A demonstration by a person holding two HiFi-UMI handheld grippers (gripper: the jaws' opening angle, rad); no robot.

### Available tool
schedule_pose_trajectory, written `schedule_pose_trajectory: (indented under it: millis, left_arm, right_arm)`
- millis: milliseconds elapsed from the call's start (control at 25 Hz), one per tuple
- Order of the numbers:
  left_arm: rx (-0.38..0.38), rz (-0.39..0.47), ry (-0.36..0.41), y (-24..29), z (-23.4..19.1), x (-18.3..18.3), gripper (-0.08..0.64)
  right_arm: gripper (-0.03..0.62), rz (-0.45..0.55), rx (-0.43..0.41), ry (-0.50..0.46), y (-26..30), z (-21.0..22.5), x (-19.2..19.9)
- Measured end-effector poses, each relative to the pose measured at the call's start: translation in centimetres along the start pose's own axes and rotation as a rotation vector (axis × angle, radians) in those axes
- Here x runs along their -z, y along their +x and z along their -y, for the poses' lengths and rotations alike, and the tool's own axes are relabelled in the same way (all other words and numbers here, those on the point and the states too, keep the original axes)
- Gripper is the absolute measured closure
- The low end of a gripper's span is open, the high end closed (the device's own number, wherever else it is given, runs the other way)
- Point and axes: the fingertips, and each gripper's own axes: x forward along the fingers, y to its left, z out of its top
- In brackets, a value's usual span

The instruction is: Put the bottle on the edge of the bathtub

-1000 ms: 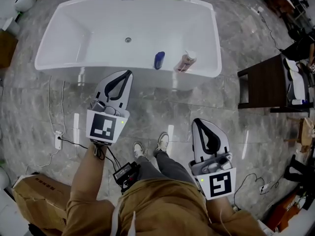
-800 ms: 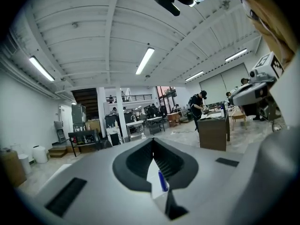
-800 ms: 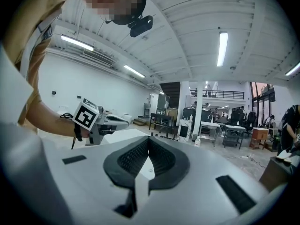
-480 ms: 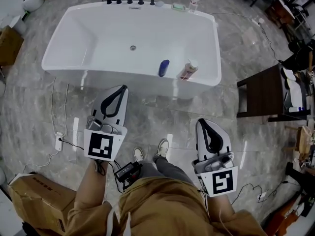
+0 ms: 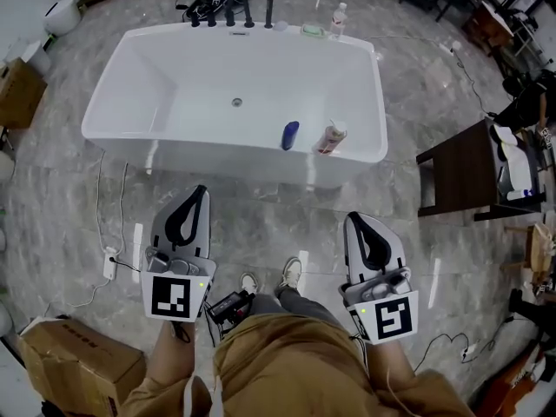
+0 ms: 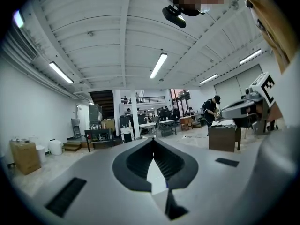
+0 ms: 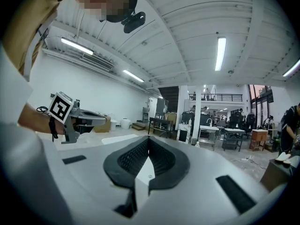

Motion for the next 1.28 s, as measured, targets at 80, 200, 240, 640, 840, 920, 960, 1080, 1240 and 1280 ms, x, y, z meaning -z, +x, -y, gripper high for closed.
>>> schedule_pose_trajectory:
  millis: [80,200,240,640,840,920,960,1080,1240,1280]
  left_arm:
    - [-0.005,0.022,0.017,-1.0,-0.3,-0.8,0.554]
    - [-0.014,0.029,0.012,-2.3,-0.3,-1.3,0.554]
    - [-0.018,0.032,0.002,-2.6,-0.1,-1.4,0.554]
    - [-0.038,0.064,0.003,-5.0,0.6,-3.9,0.554]
    - [-0.043,0.065,-0.005,-6.1,0.7,-4.1,0.554]
    - [-0.038,0.068,-0.008,-6.0,1.1,-4.2,0.554]
    - [-0.035,0.07,-0.009,-5.9,1.2,-4.3,0.554]
    - [-0.031,0.075,-0.01,-5.7,1.5,-4.4,0.554]
    - [-0.031,0.072,-0.01,-5.8,1.8,-4.2,0.554]
    - [-0.031,0.069,-0.011,-5.9,1.7,-4.1,0.554]
  right_arm:
    - [0.588,0.007,-0.001,-0.003,-0.2,-0.1,-0.4]
    - [0.588,0.014,0.003,-0.001,-0.8,0.0,-0.7]
    - [0.588,0.015,0.007,0.001,-1.0,0.2,-0.7]
    - [0.588,0.016,0.029,0.014,-2.6,0.8,-0.9]
    - [0.588,0.025,0.033,0.001,-3.2,0.7,-1.4]
    - [0.588,0.025,0.035,0.0,-3.4,0.8,-1.4]
    - [0.588,0.022,0.034,-0.001,-3.5,0.9,-1.4]
    - [0.588,0.008,0.023,-0.009,-3.6,0.6,-1.2]
    - [0.588,0.003,0.014,-0.003,-3.8,0.4,-0.9]
    - [0.588,0.001,0.013,-0.002,-3.8,0.3,-0.7]
